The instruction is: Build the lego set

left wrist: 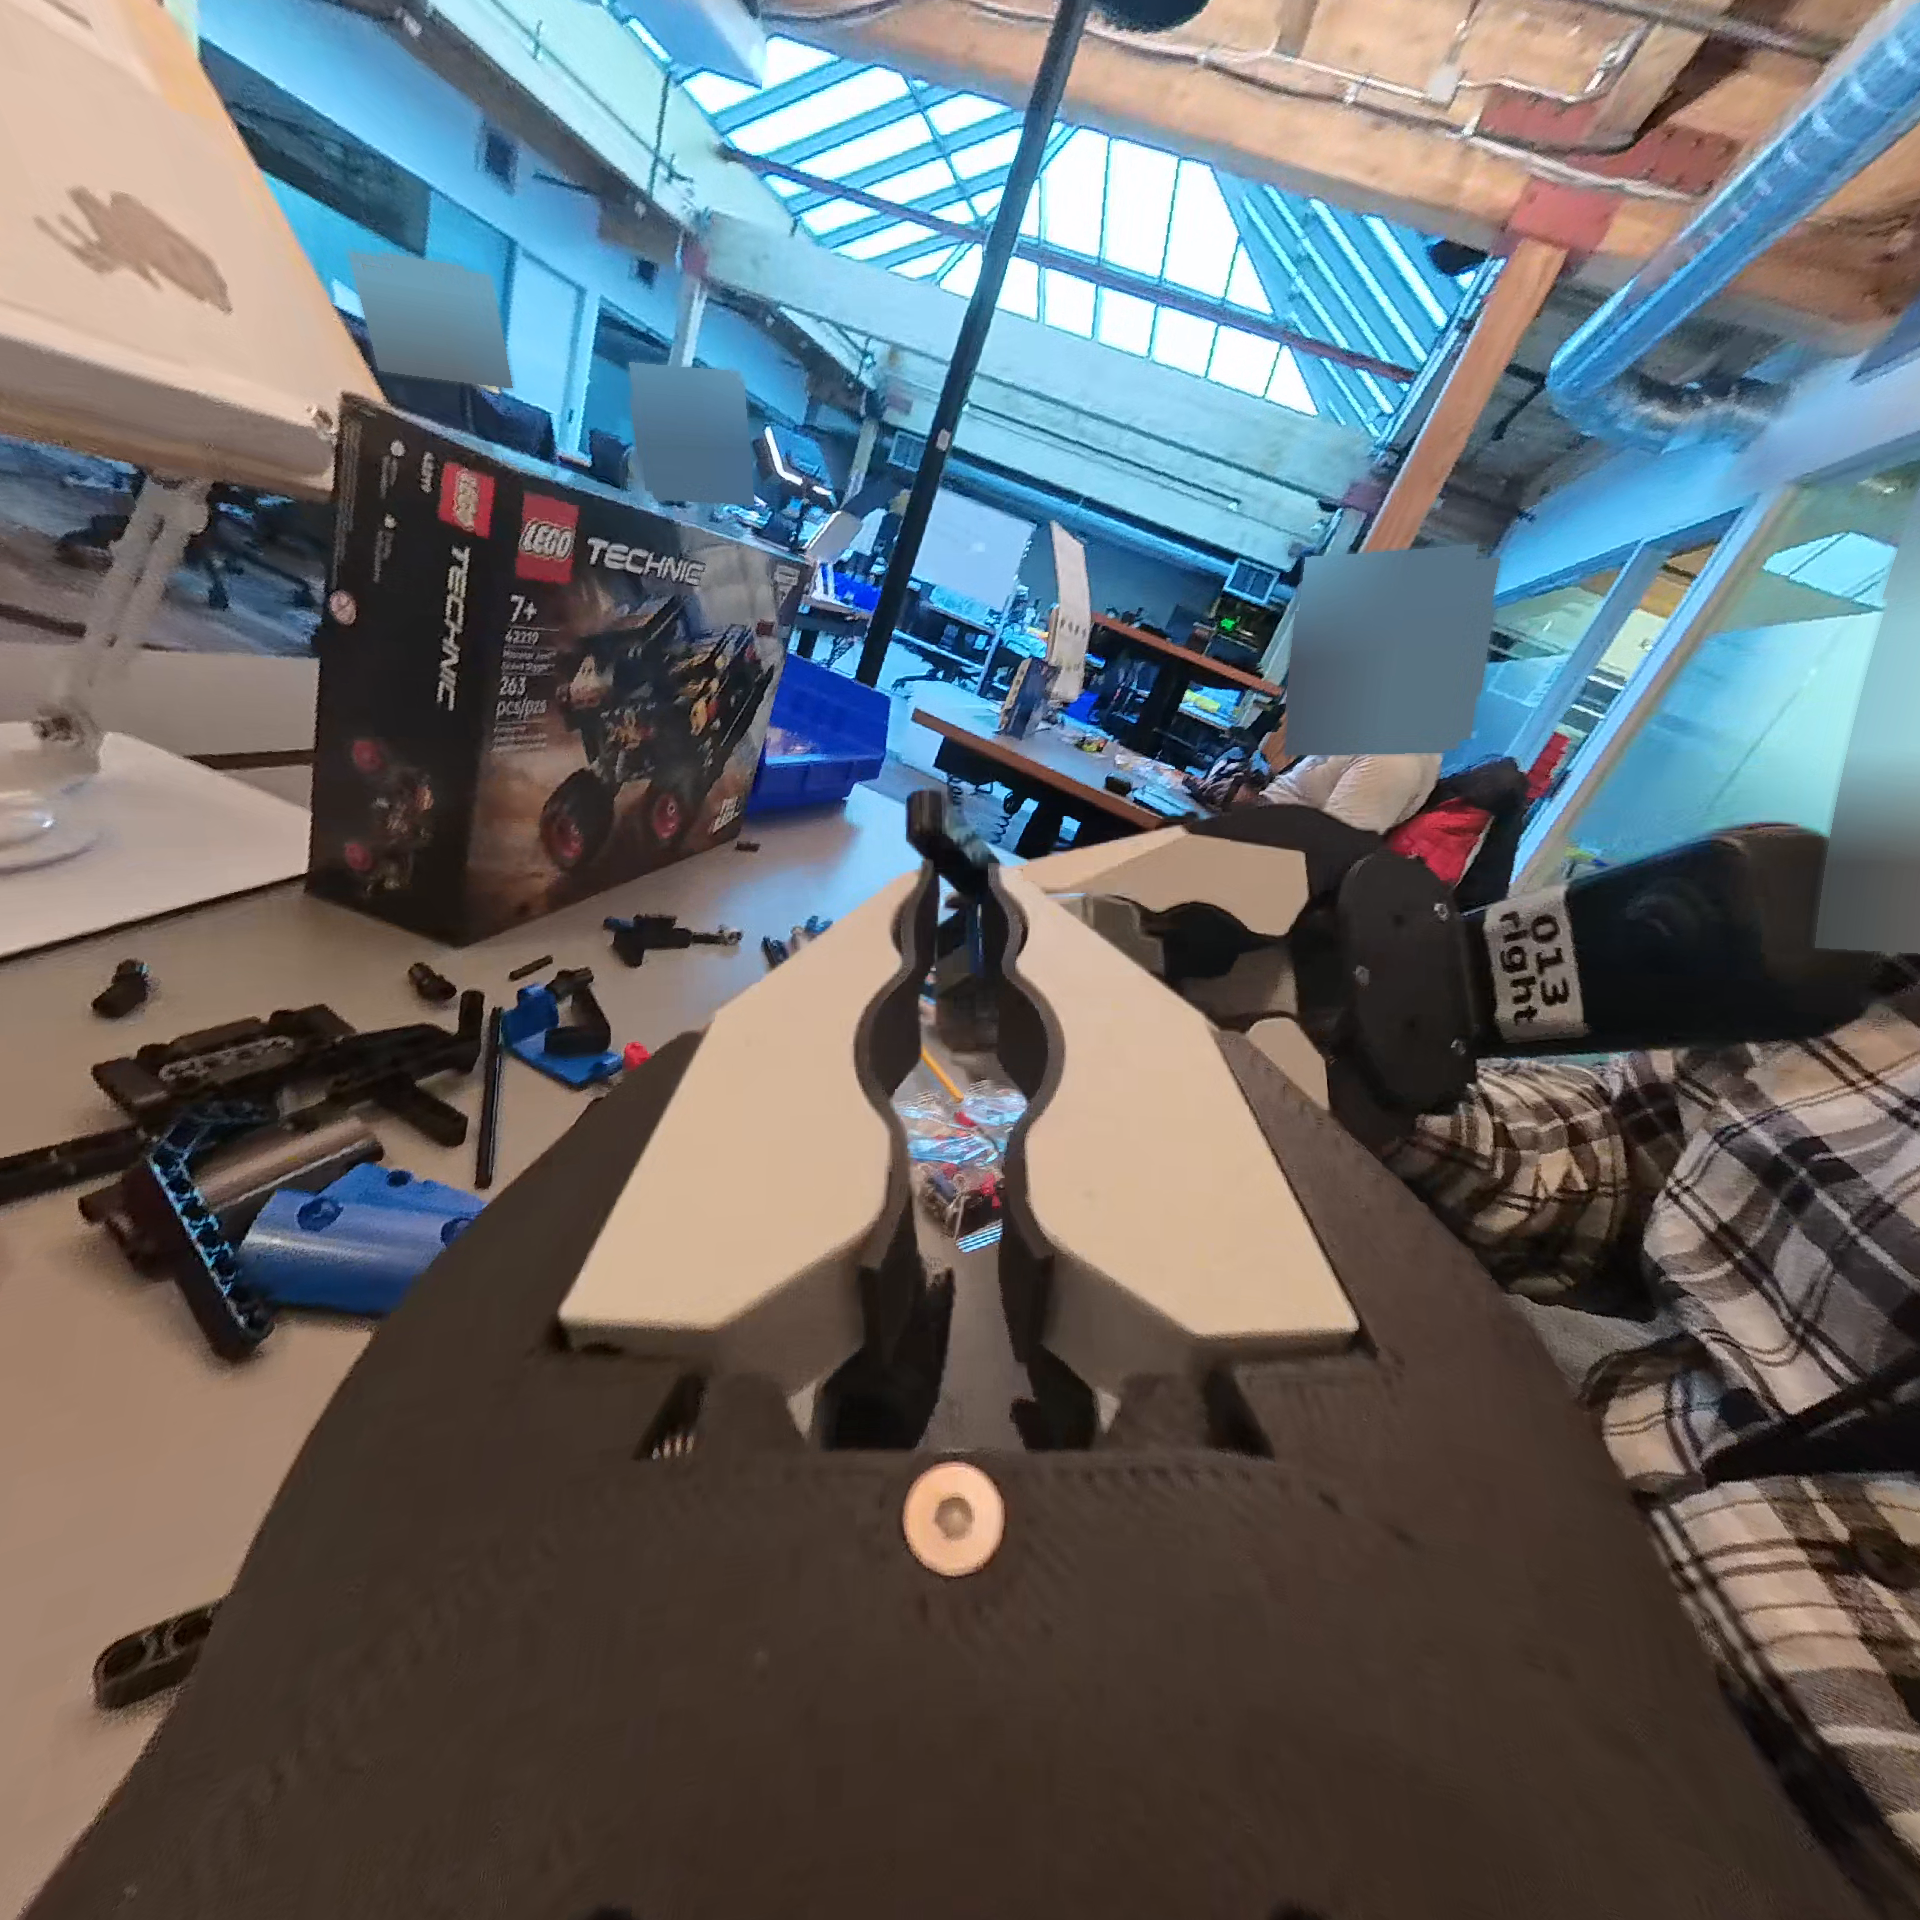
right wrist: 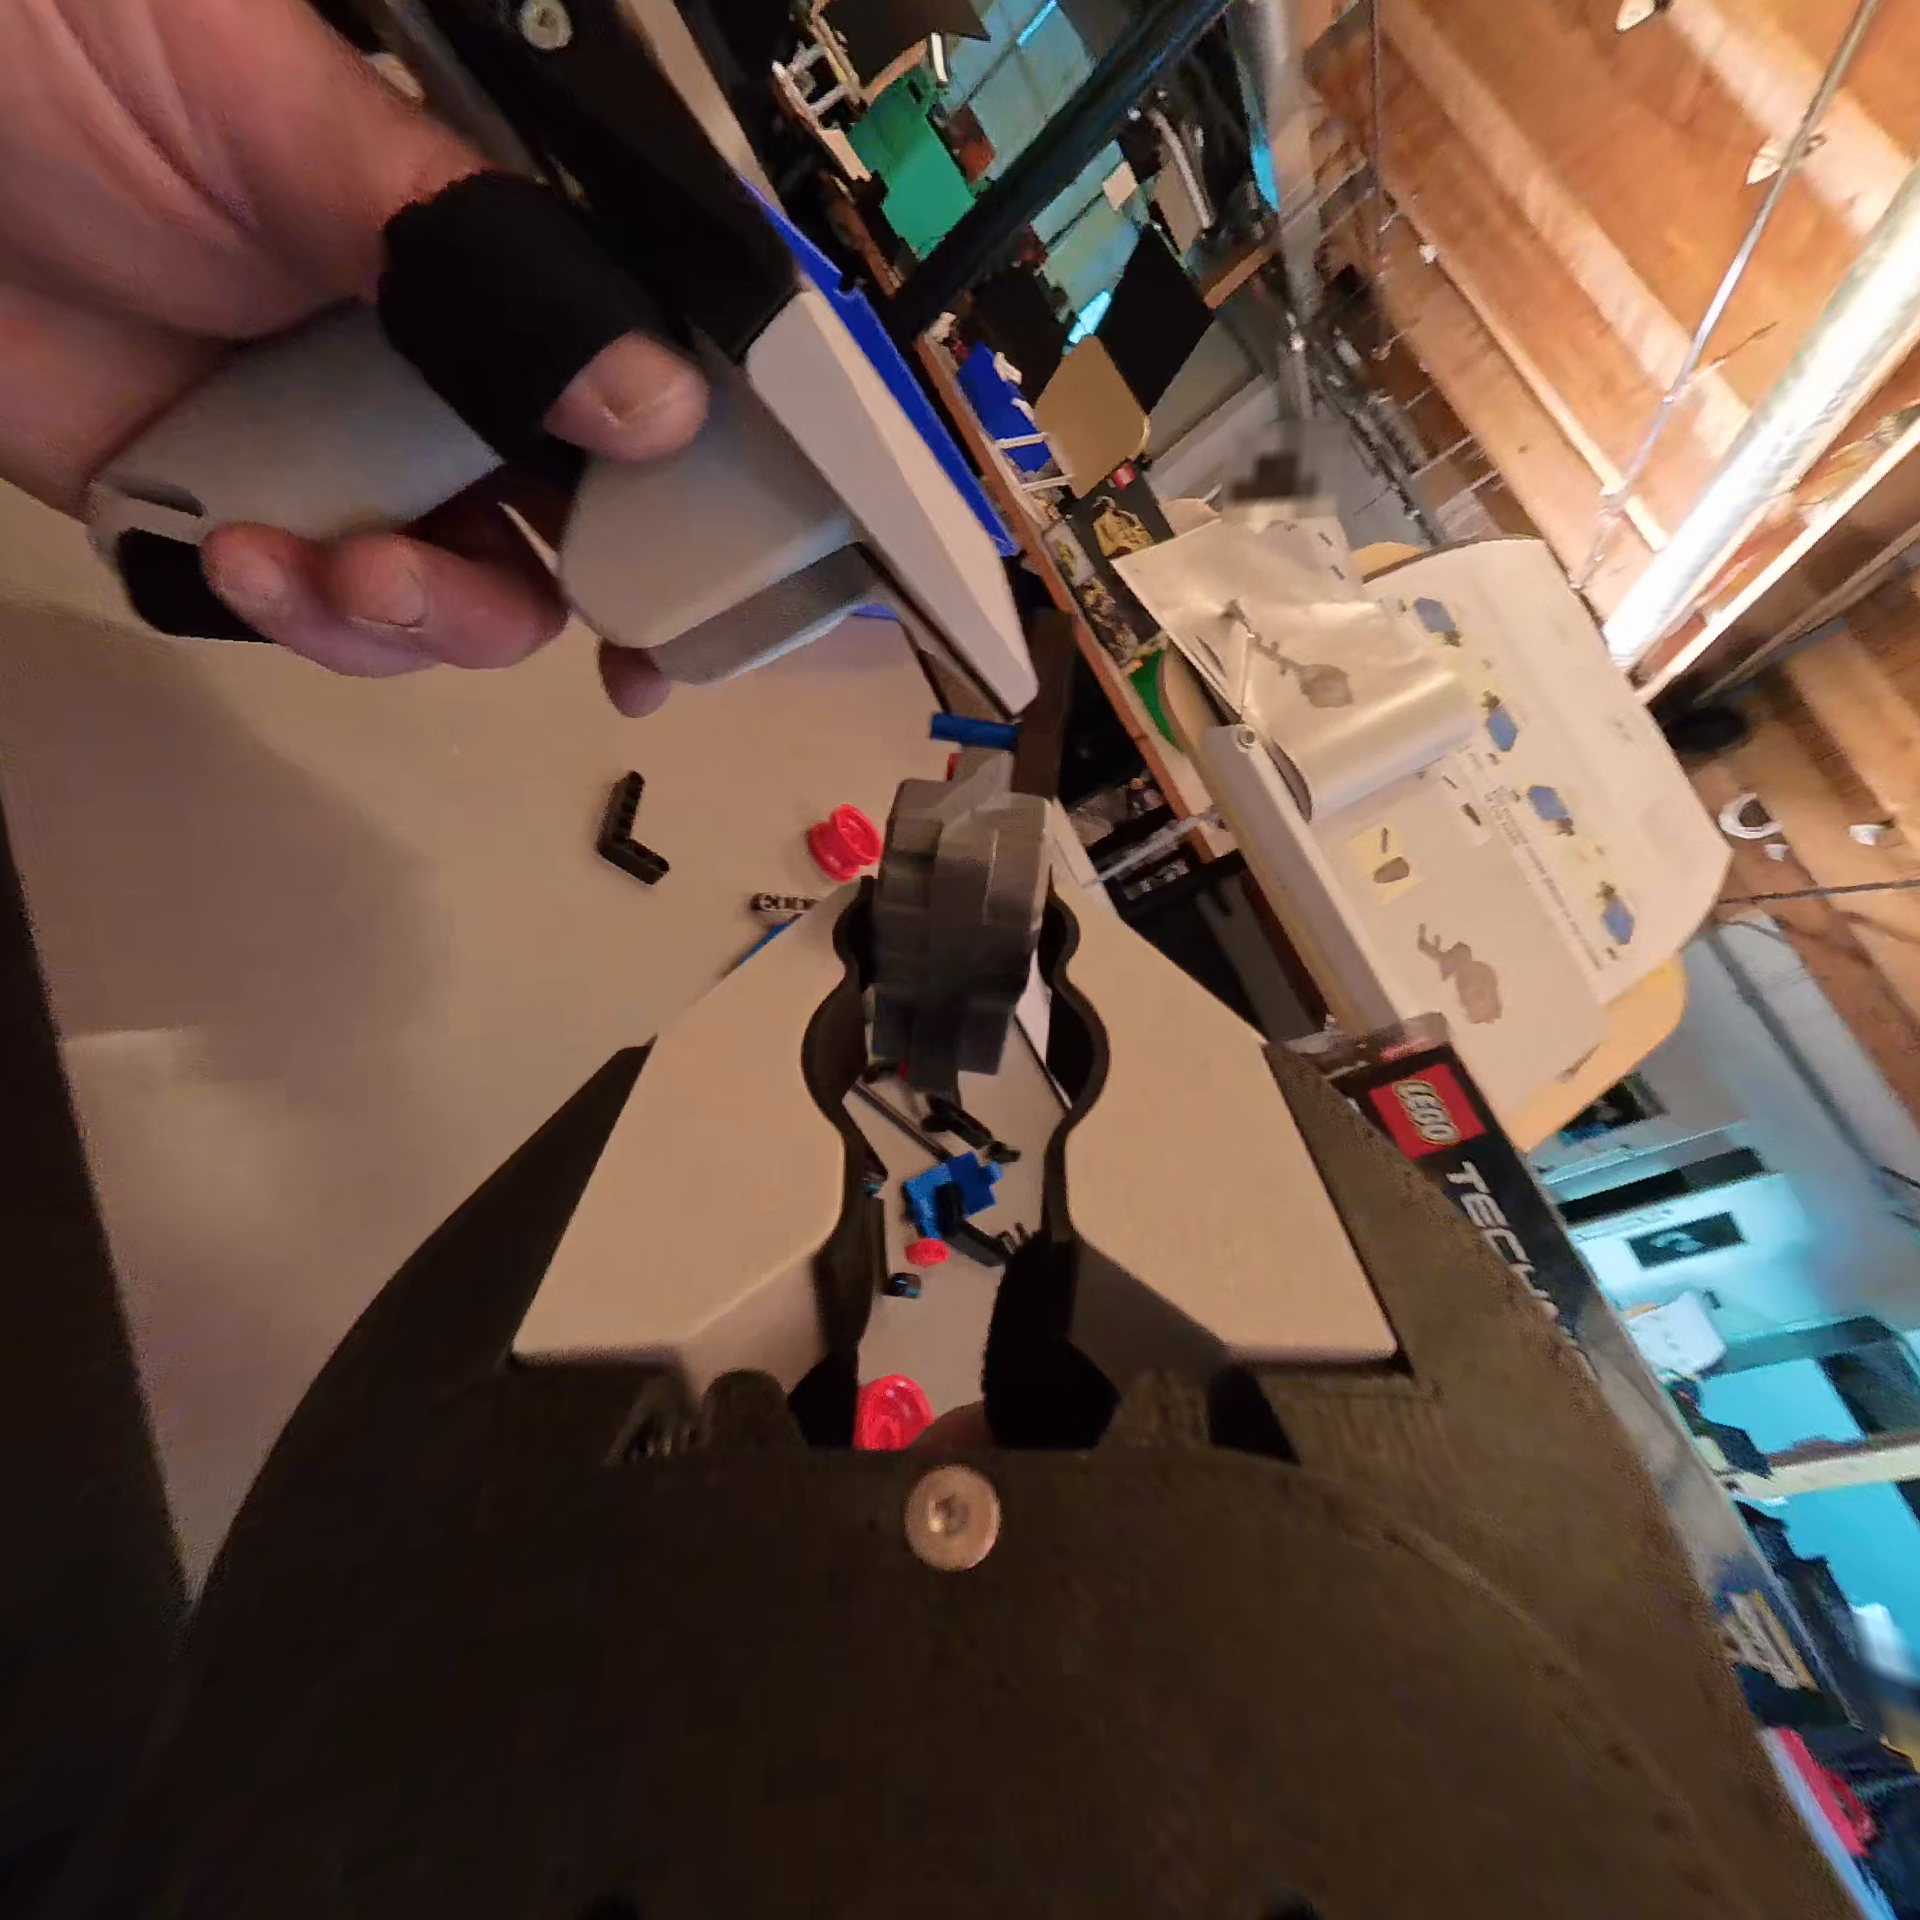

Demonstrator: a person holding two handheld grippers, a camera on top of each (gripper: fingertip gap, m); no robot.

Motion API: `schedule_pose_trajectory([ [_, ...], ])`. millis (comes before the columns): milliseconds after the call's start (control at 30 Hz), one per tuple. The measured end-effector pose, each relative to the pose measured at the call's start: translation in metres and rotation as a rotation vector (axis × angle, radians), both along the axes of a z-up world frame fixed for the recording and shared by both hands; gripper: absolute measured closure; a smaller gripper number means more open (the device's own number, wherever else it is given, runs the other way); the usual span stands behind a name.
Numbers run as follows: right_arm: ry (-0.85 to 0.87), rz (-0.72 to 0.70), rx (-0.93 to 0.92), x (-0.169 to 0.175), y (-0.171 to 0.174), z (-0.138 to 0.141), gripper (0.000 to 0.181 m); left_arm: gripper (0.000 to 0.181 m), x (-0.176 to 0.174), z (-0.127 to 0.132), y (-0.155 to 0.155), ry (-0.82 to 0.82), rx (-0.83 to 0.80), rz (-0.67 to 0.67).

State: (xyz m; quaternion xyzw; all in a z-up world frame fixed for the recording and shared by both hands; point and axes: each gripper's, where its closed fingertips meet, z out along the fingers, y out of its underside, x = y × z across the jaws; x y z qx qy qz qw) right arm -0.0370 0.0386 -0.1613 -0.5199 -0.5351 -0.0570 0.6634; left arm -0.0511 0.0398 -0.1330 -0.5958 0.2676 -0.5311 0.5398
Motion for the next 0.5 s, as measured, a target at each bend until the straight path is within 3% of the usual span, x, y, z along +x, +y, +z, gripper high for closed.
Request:
schedule_pose_trajectory([
  [233, -0.015, -0.010, -0.040, -0.002, -0.003, -0.004, 0.152, 0.177, -0.002, -0.004, 0.002, 0.022, -0.074, -0.090],
  [500, -0.068, -0.121, -0.463, -0.001, -0.002, -0.066, 0.153, 0.171, -0.002, -0.076, 0.018, 0.297, -0.387, -0.097],
])
